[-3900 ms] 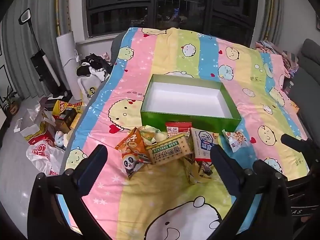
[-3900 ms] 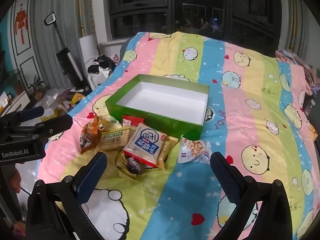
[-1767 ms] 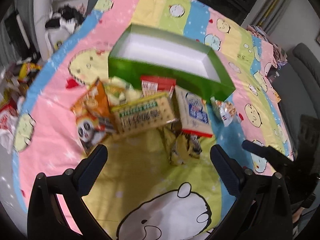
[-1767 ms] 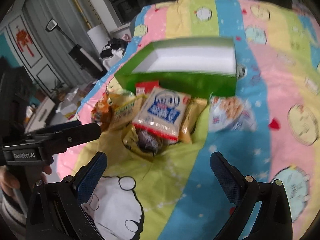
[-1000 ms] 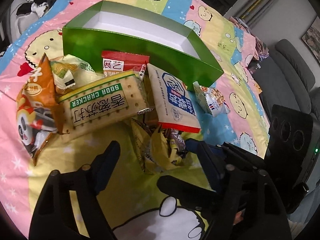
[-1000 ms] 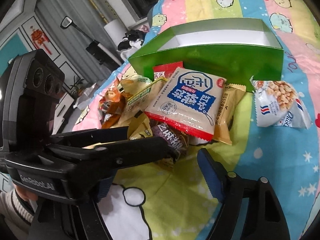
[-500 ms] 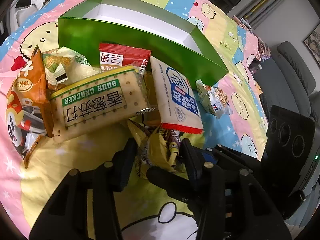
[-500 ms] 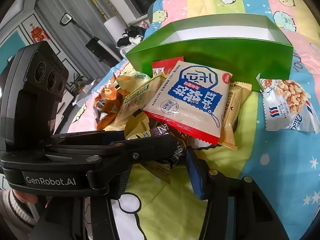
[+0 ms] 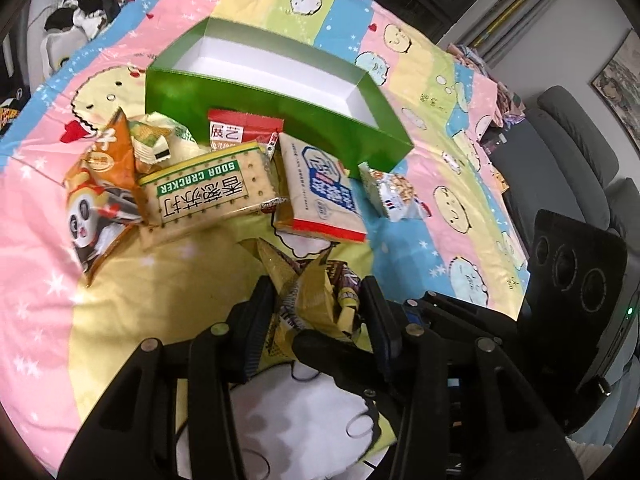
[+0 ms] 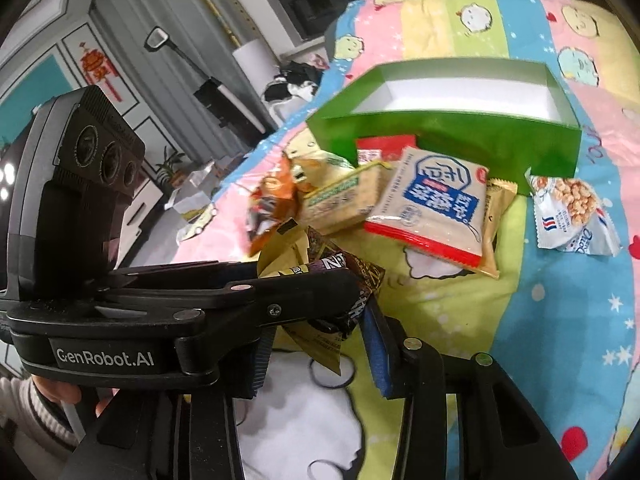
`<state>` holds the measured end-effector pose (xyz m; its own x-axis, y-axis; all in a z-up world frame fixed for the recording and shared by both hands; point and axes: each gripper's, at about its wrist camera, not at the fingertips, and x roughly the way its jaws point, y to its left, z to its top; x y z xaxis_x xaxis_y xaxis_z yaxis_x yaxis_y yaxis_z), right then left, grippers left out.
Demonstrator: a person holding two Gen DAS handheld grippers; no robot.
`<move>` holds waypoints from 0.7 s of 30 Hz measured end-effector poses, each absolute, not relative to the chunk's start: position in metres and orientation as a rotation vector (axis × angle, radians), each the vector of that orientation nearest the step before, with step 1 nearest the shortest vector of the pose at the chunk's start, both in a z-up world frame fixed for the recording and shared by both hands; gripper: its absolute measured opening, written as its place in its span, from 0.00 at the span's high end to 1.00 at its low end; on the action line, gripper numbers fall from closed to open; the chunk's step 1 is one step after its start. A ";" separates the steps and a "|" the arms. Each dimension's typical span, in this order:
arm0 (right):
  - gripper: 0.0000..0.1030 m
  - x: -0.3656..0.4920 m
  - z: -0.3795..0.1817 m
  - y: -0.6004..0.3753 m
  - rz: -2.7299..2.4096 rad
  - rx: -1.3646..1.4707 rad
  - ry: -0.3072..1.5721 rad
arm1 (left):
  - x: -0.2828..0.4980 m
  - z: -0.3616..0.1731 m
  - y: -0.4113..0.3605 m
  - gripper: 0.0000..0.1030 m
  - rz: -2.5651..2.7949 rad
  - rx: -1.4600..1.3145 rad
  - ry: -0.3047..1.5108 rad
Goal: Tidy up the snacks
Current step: 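Reach the right gripper into the pile and grasp the gold-and-black candy bag, then lift the candy bag with the right gripper and drop it into the green box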
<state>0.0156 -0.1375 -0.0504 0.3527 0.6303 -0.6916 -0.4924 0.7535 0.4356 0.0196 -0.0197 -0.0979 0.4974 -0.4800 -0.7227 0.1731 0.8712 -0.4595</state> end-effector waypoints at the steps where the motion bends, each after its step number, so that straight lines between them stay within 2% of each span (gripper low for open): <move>1: 0.58 0.013 -0.048 -0.137 0.730 0.158 0.963 | 0.018 -0.096 -0.021 0.57 -0.406 -0.349 0.972; 21: 0.58 -0.010 -0.010 -0.151 0.701 0.164 0.850 | 0.001 -0.059 -0.042 0.57 -0.440 -0.279 0.889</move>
